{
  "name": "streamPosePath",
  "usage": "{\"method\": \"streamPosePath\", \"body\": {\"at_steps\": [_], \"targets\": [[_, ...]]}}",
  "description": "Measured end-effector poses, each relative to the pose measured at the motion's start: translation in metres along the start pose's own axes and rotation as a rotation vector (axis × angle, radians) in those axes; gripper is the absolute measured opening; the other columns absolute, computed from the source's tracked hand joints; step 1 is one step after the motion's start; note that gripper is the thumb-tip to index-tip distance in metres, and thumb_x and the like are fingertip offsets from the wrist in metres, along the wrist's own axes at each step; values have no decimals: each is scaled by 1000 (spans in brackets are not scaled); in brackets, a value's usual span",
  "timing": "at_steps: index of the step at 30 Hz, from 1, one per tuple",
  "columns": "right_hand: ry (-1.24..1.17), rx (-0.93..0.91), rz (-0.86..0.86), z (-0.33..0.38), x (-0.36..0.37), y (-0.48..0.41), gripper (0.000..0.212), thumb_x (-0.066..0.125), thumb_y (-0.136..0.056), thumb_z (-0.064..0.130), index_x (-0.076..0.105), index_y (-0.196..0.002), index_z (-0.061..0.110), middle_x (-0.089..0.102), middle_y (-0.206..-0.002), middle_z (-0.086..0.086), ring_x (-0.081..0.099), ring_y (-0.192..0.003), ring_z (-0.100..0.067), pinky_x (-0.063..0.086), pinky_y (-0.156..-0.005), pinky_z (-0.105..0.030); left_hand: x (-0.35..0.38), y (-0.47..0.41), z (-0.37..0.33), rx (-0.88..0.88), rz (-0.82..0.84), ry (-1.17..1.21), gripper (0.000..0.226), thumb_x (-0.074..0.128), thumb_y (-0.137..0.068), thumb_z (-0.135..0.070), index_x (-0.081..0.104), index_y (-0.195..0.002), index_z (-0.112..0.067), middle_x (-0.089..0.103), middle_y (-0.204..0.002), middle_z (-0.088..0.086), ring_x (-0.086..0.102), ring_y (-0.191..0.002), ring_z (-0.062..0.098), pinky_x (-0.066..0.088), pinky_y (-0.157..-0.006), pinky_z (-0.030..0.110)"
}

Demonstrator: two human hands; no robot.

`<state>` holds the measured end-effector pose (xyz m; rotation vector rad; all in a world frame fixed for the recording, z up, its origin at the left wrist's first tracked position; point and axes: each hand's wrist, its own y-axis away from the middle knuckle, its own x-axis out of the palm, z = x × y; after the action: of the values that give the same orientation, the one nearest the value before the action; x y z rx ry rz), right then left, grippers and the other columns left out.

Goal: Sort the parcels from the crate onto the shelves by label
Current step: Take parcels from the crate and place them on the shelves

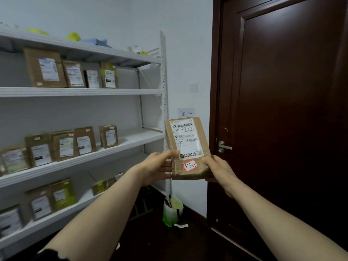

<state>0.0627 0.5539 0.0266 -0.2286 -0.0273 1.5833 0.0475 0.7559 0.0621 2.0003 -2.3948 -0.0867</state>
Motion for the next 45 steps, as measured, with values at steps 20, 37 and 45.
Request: {"method": "streamPosePath", "body": {"at_steps": [20,37,45], "targets": [[-210,6,199,6,94,-40,17,57,-94,32,69,-104,26,72,-100,4,62,-97,-13,48,-92,-36,-84,8,1,37,-215,46,25,68,-84,-22,69,-107,-12,74,-103,7,68,-102,23,51,-95,39],[-240,-158,179,17,257,-214,18,55,-96,21,70,-92,31,73,-91,13,65,-95,-9,48,-101,-38,-260,-120,-25,182,-383,81,20,62,-90,-20,70,-108,-15,74,-100,1,67,-97,16,53,-90,37],[-237,-146,185,-15,270,-305,15,62,-91,17,69,-94,29,74,-96,5,68,-95,-13,51,-92,-31,-285,-217,-11,183,-403,47,18,63,-90,-19,71,-105,-12,75,-95,4,70,-87,18,55,-87,40]]}}
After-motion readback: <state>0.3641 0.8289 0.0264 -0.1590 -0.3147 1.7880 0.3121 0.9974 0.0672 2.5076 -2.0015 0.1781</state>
